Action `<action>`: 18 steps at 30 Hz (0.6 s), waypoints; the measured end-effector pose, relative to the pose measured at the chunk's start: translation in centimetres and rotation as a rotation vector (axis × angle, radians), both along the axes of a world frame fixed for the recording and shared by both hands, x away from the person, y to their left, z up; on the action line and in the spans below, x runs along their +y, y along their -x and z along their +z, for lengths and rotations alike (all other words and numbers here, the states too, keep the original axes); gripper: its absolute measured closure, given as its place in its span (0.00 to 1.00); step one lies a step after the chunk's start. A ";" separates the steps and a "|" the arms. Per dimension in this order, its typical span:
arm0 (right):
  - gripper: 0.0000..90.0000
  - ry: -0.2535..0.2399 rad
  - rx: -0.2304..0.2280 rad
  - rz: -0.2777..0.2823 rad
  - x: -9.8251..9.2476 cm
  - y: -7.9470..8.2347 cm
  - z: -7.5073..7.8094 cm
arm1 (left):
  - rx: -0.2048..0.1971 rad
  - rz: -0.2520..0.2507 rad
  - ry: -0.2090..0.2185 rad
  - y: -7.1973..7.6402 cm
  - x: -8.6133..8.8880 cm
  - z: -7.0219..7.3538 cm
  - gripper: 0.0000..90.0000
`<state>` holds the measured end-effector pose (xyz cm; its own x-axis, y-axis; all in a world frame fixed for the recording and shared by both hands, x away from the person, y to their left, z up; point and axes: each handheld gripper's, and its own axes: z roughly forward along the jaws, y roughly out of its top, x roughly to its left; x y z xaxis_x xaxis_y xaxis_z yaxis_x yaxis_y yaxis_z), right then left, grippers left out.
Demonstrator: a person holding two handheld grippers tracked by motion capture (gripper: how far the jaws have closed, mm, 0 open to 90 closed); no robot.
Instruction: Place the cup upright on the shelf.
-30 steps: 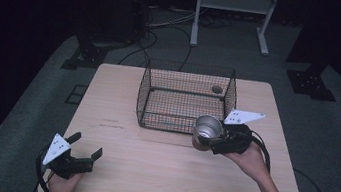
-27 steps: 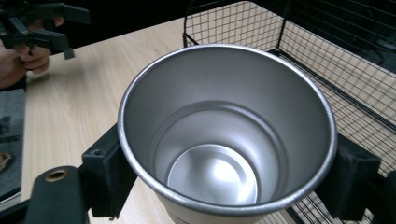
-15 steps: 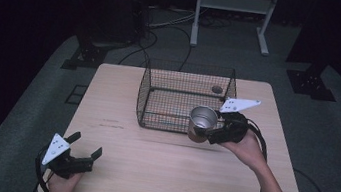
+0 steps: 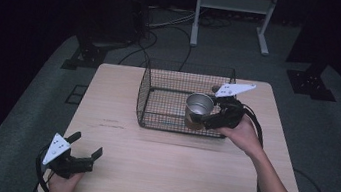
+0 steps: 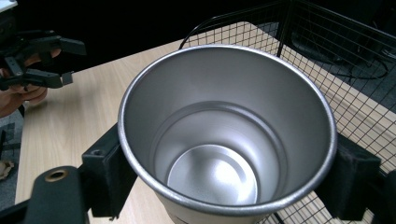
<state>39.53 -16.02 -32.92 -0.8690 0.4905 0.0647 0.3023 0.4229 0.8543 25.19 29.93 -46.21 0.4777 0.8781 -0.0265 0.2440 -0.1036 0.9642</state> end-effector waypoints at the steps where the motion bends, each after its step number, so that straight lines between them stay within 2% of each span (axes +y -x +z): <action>1: 0.20 0.000 0.000 0.000 0.0 0.0 0.0 | 0.000 0.000 0.000 0.0 0.0 0.0 0.00; 2: 0.20 -0.004 0.009 0.004 0.3 -0.6 0.2 | -0.001 -0.001 -0.001 0.0 0.0 0.0 0.00; 12: 0.20 0.024 0.038 0.001 1.5 -2.8 0.5 | -0.001 -0.006 0.005 0.0 -0.1 0.0 0.00; 18: 0.20 0.014 0.047 -0.007 1.9 -3.8 0.9 | 0.001 -0.021 0.000 -0.1 -0.4 0.0 0.00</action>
